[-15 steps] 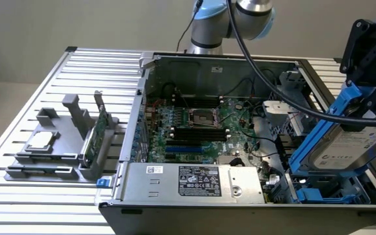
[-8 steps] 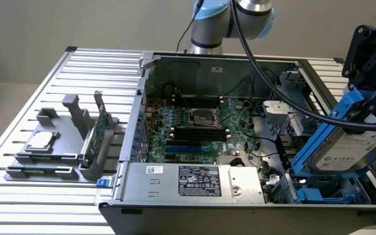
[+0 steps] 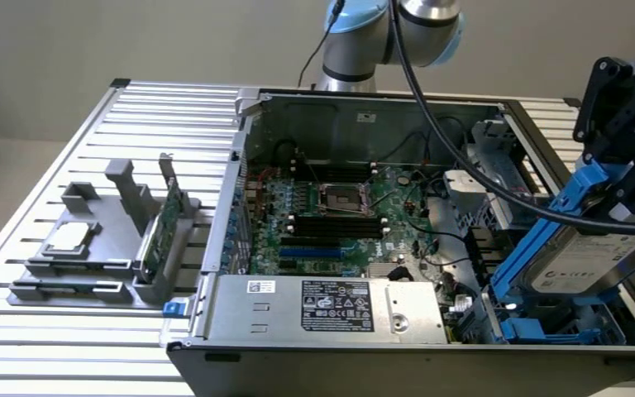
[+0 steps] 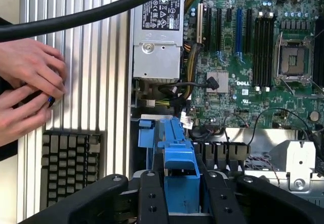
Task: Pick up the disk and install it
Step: 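Pick up the disk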
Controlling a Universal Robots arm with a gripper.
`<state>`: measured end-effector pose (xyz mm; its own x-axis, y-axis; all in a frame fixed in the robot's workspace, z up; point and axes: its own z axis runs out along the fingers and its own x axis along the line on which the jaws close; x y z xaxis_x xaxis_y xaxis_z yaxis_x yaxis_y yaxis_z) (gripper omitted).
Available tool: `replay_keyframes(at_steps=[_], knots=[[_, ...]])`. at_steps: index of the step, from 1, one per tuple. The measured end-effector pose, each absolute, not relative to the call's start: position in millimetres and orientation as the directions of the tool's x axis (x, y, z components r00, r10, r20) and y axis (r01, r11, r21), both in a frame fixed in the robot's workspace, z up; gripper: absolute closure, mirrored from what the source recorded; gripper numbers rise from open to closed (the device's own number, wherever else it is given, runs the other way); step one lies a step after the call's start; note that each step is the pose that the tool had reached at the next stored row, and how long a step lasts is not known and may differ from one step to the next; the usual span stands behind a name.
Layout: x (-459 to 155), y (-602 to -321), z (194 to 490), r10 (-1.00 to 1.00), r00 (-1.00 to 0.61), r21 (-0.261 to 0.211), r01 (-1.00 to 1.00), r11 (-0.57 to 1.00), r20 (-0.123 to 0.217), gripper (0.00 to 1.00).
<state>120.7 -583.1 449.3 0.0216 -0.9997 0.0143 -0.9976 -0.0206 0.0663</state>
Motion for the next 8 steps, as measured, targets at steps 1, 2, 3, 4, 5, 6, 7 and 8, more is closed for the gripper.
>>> replay_keyframes(at_steps=[1,2,3,4,5,6,7,8], knots=[[121.1,-583.1,449.2,-1.000,0.022,0.066,-0.998,-0.021,0.014,0.67],[121.2,-583.1,449.0,-1.000,0.021,0.065,-0.998,-0.021,0.014,0.67],[121.2,-583.1,449.0,-1.000,0.021,0.065,-0.998,-0.020,0.014,0.67],[121.2,-583.1,449.0,-1.000,0.021,0.065,-0.998,-0.020,0.014,0.67],[121.2,-583.1,448.9,-1.000,0.021,0.065,-0.998,-0.021,0.014,0.67],[121.2,-583.1,448.8,-1.000,0.021,0.065,-0.998,-0.020,0.014,0.67],[121.2,-583.1,448.4,-1.000,0.021,0.065,-0.998,-0.020,0.014,0.67],[121.3,-583.0,448.0,-1.000,0.021,0.064,-0.998,-0.021,0.014,0.67]])
